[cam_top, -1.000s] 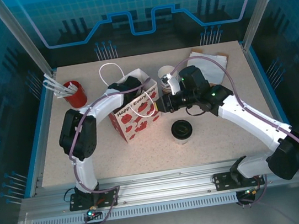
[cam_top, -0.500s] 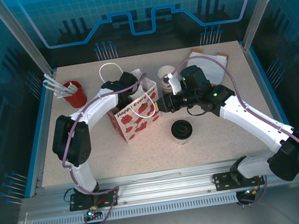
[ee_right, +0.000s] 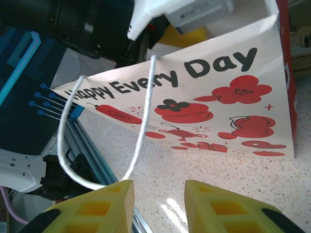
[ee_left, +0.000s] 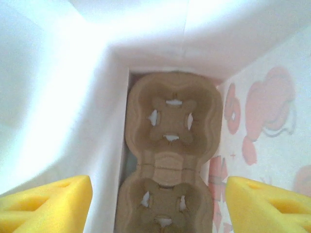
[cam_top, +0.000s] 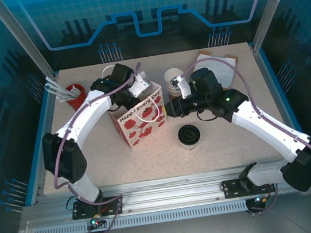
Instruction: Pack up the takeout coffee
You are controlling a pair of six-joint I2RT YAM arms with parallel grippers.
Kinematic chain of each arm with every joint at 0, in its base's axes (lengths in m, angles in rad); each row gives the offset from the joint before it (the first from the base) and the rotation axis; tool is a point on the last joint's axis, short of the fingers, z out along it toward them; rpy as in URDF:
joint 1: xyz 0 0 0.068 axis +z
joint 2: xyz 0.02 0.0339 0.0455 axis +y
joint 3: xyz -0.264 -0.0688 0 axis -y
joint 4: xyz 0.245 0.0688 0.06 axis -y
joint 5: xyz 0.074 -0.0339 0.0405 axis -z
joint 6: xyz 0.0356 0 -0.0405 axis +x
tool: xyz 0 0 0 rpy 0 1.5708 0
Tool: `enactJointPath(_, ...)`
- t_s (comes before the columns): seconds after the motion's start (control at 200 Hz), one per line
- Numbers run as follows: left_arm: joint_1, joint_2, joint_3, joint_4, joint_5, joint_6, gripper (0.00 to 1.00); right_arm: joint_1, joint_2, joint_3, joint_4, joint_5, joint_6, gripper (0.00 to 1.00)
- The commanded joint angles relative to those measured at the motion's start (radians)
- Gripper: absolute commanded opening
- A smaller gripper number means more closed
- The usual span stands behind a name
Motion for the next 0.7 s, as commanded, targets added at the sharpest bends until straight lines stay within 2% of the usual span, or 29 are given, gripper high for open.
enactJointPath(0.0,0.009,-0.048,0.059,-0.032,0.045,-0.012,0.74,-0.013,-0.033,0.035,-0.035,0.025,-0.03,0.36)
enactJointPath(0.215,0.014,-0.094,0.161,-0.057,0.04,-0.015,0.74,-0.013,-0.048,0.069,-0.086,0.073,-0.069,0.42)
enactJointPath(0.38,0.014,-0.165,0.196,0.012,0.062,-0.091,0.74,-0.014,-0.086,0.103,-0.171,0.187,-0.134,0.57)
enactJointPath(0.48,0.015,-0.228,0.187,0.083,0.105,-0.209,0.72,-0.018,-0.118,0.099,-0.234,0.289,-0.165,0.64)
enactJointPath(0.58,-0.008,-0.305,0.131,0.168,0.145,-0.419,0.71,-0.037,-0.142,0.045,-0.296,0.359,-0.173,0.7)
enactJointPath(0.64,-0.063,-0.354,0.086,0.192,0.151,-0.507,0.7,-0.06,-0.146,-0.005,-0.323,0.355,-0.163,0.73)
enactJointPath(0.695,-0.14,-0.4,0.045,0.178,0.145,-0.533,0.7,-0.094,-0.144,-0.059,-0.342,0.322,-0.147,0.74)
